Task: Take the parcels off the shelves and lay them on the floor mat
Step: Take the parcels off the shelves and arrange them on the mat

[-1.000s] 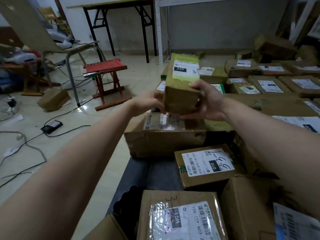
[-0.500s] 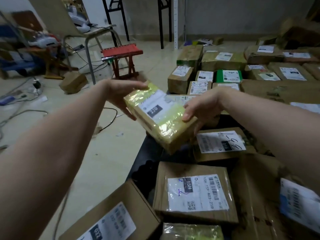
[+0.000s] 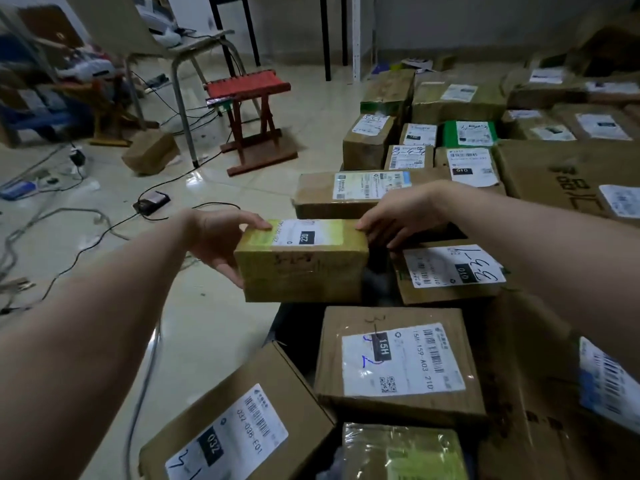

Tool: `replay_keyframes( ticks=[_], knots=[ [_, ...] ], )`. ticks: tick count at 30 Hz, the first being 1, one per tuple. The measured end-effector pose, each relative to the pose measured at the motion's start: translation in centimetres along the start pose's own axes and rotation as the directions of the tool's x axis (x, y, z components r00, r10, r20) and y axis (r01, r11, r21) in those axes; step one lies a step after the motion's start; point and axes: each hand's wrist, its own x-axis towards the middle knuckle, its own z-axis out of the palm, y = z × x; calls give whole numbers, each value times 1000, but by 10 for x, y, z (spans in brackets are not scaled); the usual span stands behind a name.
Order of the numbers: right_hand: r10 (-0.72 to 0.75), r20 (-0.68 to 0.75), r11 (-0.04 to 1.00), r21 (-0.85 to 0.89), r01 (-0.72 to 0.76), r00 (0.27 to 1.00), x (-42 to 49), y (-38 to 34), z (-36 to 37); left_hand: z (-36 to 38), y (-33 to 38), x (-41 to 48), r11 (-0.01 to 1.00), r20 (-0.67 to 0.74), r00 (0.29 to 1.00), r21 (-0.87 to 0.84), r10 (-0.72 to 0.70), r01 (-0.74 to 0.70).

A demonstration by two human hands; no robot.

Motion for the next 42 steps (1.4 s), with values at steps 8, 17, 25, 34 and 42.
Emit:
replay_keyframes(
  ticks=[8, 17, 25, 34, 42],
  knots=[
    [76, -113, 765, -630, -130, 991, 7, 9, -2, 24, 2, 33, 998, -32, 999, -48, 42, -43],
    [278, -197, 272, -923, -273, 940, -19, 4, 23, 47, 34, 53, 987, -177, 981, 152, 74, -47],
    [90, -240, 186, -949, -254, 966, -37, 13, 35, 44, 36, 65, 987, -283, 951, 135, 125, -90],
    [-257, -205, 67, -979, -194, 944, -51, -18, 91, 38, 32, 43, 991, -267, 956, 86, 124, -105],
    [-273, 301, 255, -893, 370, 914, -50, -22, 201, 49, -17, 30, 911, -302, 921, 253, -244, 325]
  ],
)
